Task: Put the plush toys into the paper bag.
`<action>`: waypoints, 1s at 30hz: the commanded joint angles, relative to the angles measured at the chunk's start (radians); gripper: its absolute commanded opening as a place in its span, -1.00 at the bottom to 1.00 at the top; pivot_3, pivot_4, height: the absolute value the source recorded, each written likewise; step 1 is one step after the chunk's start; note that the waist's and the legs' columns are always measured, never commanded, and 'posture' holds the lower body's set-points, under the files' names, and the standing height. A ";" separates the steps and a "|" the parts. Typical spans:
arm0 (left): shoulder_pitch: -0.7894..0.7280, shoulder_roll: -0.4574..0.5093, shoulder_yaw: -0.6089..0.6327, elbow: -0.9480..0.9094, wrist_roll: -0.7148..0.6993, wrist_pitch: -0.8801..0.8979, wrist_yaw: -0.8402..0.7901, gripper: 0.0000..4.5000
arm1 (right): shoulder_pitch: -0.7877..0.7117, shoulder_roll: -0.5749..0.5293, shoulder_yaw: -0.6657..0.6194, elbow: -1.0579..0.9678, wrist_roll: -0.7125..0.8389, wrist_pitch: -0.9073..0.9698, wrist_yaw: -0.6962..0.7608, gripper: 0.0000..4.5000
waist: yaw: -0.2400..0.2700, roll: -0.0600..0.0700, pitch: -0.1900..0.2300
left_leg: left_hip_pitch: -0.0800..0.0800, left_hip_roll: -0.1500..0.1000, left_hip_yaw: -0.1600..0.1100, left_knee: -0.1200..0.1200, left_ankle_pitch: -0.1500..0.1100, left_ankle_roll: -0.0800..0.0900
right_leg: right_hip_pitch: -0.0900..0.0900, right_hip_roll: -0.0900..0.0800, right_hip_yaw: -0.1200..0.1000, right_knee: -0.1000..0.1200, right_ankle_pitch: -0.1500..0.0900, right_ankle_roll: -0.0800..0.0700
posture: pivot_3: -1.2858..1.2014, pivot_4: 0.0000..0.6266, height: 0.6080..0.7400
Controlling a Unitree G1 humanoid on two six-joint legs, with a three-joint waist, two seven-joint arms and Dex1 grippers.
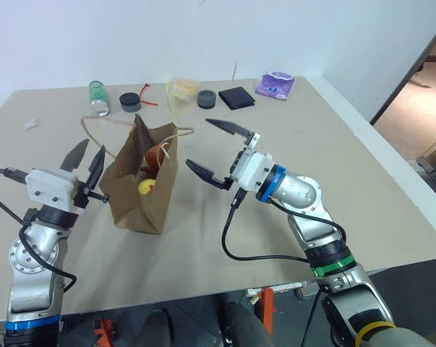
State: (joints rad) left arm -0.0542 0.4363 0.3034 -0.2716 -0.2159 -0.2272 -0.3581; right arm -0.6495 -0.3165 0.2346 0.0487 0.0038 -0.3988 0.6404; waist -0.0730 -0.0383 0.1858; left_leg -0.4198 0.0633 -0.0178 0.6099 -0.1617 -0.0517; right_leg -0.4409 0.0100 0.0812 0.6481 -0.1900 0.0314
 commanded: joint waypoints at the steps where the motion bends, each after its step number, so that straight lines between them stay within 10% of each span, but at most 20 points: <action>1: 0.012 -0.005 0.017 -0.080 -0.037 0.025 0.008 0.49 | -0.016 -0.005 -0.037 -0.035 0.067 0.042 0.022 1.00 | 0.000 0.000 0.000 | 0.000 0.000 0.000 0.000 0.000 0.000 | 0.000 0.000 0.000 0.000 0.000 0.000 | 0.03 -0.52 1.00; 4: 0.043 -0.010 0.023 -0.137 -0.071 0.066 0.011 0.98 | 0.001 -0.003 -0.050 -0.038 0.155 0.195 0.053 1.00 | 0.000 0.000 0.000 | 0.000 0.000 0.000 0.000 0.000 0.000 | 0.000 0.000 0.000 0.000 0.000 0.000 | 0.03 -0.52 1.00; 10: 0.140 -0.016 0.077 -0.252 -0.148 0.160 0.026 1.00 | 0.033 -0.005 -0.051 -0.006 0.264 0.416 0.143 0.89 | -0.002 0.000 0.000 | 0.000 0.000 0.000 0.000 0.000 0.000 | 0.000 0.000 0.000 0.000 0.000 0.000 | 0.03 -0.52 1.00; 19: 0.286 -0.006 0.184 -0.388 -0.391 0.333 0.022 1.00 | 0.060 0.016 0.004 -0.094 0.369 0.652 0.274 -0.96 | -0.005 0.000 0.000 | 0.000 0.000 0.000 0.000 0.000 0.000 | -0.001 0.000 0.000 0.000 0.000 0.000 | 0.03 -0.52 1.00; 30: 0.436 0.079 0.088 -0.498 -0.505 0.480 -0.097 1.00 | -0.009 0.138 0.071 -0.029 0.324 0.712 0.264 -0.98 | -0.010 0.000 0.000 | 0.000 0.000 -0.001 0.001 -0.001 -0.001 | -0.002 0.000 0.000 0.000 -0.001 -0.001 | 0.03 -0.52 1.00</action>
State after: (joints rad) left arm 0.3984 0.5205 0.4220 -0.7169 -0.7457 0.2534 -0.4646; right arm -0.6290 -0.2005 0.2963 0.0205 0.3342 0.3294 0.9089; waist -0.0829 -0.0384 0.1858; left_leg -0.4200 0.0633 -0.0188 0.6110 -0.1623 -0.0525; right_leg -0.4427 0.0100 0.0810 0.6477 -0.1908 0.0301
